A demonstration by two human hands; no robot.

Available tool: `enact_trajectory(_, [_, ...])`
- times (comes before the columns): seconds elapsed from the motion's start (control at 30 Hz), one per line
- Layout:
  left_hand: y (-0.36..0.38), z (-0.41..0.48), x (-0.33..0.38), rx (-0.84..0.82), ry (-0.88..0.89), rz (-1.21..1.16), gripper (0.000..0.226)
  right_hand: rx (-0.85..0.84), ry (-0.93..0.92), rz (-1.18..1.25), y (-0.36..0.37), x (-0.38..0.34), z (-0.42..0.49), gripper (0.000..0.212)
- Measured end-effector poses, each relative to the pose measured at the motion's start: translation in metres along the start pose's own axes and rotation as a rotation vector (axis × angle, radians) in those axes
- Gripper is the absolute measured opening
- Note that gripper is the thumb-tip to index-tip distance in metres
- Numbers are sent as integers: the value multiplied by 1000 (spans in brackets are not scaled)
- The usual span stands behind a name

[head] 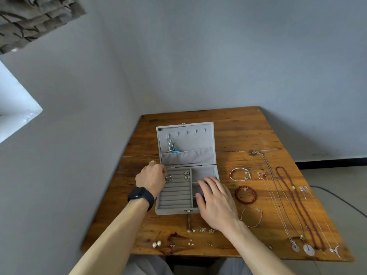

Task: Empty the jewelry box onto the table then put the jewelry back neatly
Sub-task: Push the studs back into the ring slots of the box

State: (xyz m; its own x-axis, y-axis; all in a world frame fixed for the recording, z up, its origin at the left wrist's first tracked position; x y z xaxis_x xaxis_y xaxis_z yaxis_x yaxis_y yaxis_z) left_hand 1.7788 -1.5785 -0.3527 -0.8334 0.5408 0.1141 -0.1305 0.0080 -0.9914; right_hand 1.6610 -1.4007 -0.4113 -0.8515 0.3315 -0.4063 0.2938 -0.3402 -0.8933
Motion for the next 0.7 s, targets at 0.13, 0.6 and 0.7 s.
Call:
enact_trajectory(0.13, [3,2,-1,13,-14,1,17,-6,4,-1,0,1,0,53])
enact_trajectory(0.6, [3,-7,-1,34,47,-2,26,-8,6,-17,0,1,3,52])
enact_trajectory(0.7, [6,-13,-1,5,63,-8,31,-14,5,-34,2,2,3,54])
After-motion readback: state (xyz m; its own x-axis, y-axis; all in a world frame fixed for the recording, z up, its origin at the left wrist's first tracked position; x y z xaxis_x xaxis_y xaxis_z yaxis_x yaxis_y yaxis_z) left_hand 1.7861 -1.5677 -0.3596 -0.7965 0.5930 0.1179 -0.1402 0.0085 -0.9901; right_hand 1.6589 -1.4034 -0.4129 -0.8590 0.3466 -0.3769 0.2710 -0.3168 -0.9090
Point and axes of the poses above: each hand's wrist, its own z-axis towards the middle knuckle, its own y-axis out of the palm, x = y × z, the point moved 10 cm from there along z, towards the middle knuckle, and after that the axes turned 1 degree about z, right-handed, at the moved point
